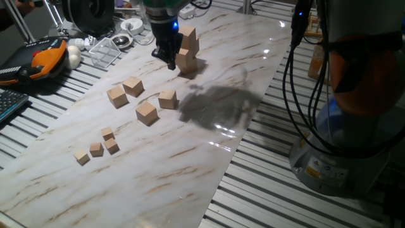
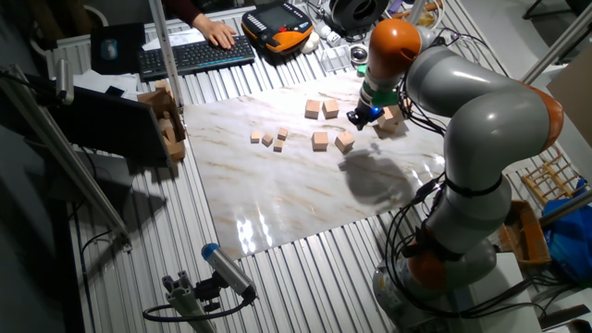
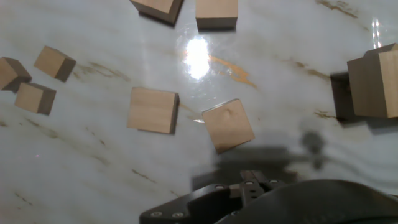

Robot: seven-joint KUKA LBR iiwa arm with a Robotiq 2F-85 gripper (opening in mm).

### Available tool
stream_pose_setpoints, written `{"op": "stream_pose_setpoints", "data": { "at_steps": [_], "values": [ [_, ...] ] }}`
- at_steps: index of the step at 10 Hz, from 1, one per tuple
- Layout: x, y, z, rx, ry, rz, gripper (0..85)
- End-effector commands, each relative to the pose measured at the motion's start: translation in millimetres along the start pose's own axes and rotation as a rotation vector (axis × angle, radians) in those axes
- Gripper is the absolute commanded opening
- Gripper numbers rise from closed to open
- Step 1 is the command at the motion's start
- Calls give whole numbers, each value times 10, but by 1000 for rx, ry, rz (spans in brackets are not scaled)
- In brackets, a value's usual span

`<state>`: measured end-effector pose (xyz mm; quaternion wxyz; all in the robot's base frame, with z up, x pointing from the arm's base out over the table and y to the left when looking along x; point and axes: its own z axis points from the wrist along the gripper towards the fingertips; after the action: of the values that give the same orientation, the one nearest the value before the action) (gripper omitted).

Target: Stack the blocks into a cross shape

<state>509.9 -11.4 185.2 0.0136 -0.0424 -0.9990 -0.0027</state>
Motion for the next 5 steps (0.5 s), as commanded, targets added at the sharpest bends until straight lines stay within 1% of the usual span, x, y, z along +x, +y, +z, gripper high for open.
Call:
{"op": "stream_pose_setpoints", "data": {
  "at_steps": [1,3,5],
  "values": [
    [-3,1,-1,-1,0,2,0],
    [-4,3,-2,-7,4,5,0],
    [-6,4,2,-4,1,5,0]
  ]
}}
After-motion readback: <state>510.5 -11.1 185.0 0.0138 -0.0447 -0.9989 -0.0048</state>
